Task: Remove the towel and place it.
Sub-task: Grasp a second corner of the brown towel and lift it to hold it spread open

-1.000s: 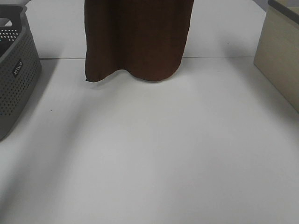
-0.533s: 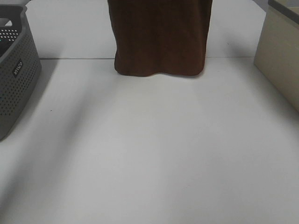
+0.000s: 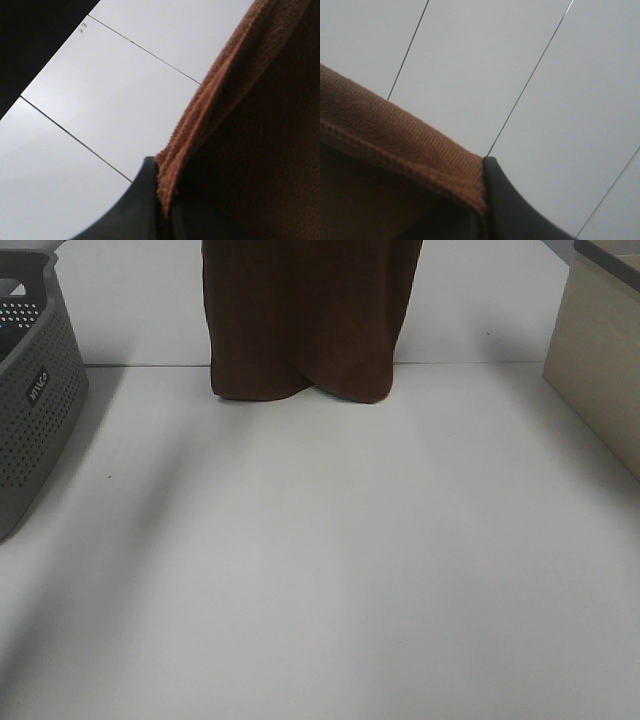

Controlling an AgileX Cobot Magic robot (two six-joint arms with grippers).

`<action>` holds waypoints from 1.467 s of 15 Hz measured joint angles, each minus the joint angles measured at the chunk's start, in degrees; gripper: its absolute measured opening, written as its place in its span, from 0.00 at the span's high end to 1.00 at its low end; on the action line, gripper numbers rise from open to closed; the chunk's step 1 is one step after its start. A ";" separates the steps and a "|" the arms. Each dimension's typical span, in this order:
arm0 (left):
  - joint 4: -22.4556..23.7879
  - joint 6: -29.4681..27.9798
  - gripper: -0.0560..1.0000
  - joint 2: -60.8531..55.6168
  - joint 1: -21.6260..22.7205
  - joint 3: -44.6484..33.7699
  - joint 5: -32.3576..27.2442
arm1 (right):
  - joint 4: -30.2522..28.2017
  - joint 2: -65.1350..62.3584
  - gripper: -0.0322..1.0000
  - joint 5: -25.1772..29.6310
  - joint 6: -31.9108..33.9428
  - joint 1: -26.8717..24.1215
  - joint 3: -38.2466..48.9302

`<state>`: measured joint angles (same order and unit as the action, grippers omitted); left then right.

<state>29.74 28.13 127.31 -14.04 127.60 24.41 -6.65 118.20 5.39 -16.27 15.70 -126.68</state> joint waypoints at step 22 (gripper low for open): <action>-25.50 -18.85 0.95 -24.58 -9.05 -6.65 -90.58 | 16.27 -20.51 0.96 64.34 3.21 0.92 2.01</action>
<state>4.24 9.28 102.73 -23.09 120.95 -66.18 9.63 97.69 69.73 -13.06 16.62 -124.68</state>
